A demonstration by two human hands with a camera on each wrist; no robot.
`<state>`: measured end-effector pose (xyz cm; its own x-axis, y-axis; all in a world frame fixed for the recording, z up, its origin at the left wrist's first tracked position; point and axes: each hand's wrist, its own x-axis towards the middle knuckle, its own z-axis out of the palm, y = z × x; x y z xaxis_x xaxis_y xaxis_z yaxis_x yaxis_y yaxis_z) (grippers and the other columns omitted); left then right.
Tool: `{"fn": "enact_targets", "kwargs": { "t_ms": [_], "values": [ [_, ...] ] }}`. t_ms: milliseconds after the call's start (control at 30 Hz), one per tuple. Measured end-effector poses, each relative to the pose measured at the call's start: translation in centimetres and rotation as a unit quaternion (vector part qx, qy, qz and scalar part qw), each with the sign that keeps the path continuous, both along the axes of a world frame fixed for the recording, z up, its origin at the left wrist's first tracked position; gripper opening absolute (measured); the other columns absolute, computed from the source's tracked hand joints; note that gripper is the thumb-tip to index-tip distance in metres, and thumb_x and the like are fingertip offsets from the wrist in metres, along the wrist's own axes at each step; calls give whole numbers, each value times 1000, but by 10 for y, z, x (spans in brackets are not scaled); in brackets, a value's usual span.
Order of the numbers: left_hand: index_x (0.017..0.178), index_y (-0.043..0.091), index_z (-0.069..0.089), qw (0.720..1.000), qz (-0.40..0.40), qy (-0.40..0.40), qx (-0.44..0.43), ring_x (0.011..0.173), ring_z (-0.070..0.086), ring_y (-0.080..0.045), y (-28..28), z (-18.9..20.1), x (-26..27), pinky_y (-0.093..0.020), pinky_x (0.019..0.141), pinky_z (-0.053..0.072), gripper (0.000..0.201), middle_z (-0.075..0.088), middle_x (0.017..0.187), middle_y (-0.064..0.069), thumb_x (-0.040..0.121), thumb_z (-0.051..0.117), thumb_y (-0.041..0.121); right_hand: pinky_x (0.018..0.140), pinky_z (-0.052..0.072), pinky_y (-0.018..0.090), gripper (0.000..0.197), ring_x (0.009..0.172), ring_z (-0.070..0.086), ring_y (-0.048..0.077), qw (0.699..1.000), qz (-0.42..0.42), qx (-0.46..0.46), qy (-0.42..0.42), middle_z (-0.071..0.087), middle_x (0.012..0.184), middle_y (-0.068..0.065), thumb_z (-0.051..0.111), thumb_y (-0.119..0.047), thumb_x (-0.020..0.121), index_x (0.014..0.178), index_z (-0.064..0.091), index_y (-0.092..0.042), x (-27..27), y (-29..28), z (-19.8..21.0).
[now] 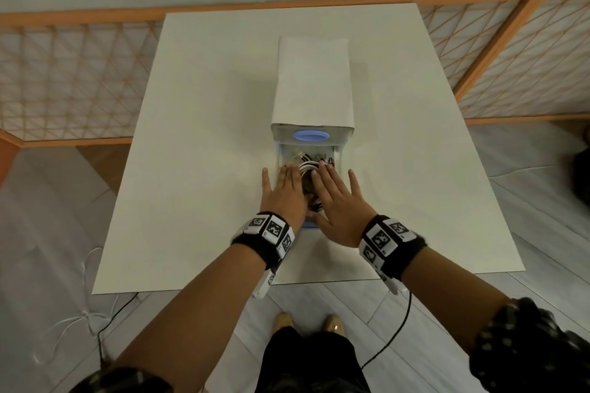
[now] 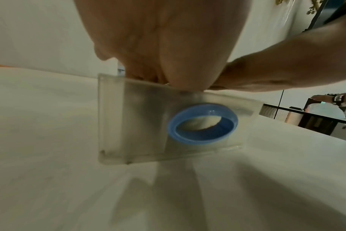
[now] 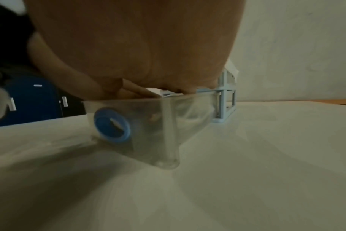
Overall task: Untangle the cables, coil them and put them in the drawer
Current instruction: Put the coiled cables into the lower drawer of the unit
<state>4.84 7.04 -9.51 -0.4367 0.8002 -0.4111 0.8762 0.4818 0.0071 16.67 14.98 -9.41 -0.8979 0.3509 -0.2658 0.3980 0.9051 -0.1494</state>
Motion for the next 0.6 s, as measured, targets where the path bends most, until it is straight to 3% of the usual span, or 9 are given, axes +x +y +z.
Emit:
{"fn": "enact_targets", "kwargs": {
  "t_ms": [67,167,233,333,400,467,533,600],
  "values": [
    [149,4,-4,999,-1,40,11,148,-2,-22,1,4,5,-60,107,-18,84,4,160,-10,93,38,51,116,0,59,90,145,-8,32,1000,23,13,5,-3,157,15,8,-68,80,148,0,-10,4,-3,-4],
    [148,9,13,996,5,83,42,145,8,-32,2,15,2,-62,112,-6,64,15,157,-8,95,33,39,113,-5,58,102,144,-9,38,997,60,35,-28,-1,157,15,11,-82,70,148,-5,-17,4,0,-8],
    [143,14,28,995,-14,86,56,140,16,-33,8,30,-7,-58,114,5,60,18,154,-7,90,45,35,113,-5,58,95,143,-7,40,996,65,51,-31,3,158,14,4,-78,71,147,-6,-22,2,2,-8],
    [136,14,41,978,-45,76,189,137,22,-33,29,60,-27,-47,109,26,55,23,152,-12,83,54,23,113,-2,58,84,144,-3,40,996,65,46,-38,9,158,12,-4,-69,75,148,1,-27,1,2,-7],
    [144,18,30,972,-57,66,220,143,13,-35,43,75,-43,-49,111,25,70,16,156,-14,81,60,29,112,5,61,80,143,8,42,996,69,40,-36,20,155,13,3,-67,79,148,11,-26,4,0,-6],
    [149,30,14,985,-65,50,154,146,-4,-35,53,73,-57,-55,115,15,83,-1,160,-13,81,59,49,110,13,62,76,140,18,44,995,81,48,-43,32,151,15,12,-66,83,146,21,-24,13,-5,-7],
    [148,39,7,991,-74,24,111,147,-9,-33,53,59,-62,-56,115,16,74,-8,160,-11,88,45,58,108,20,62,74,138,25,44,993,95,59,-41,38,147,16,17,-65,85,145,25,-22,26,-11,-11],
    [148,41,8,987,-84,6,138,147,-7,-30,44,47,-58,-50,113,25,61,-5,161,-9,95,34,53,106,27,61,73,135,32,43,992,100,66,-41,46,141,16,19,-64,85,143,30,-22,37,-16,-12]
  ]
}}
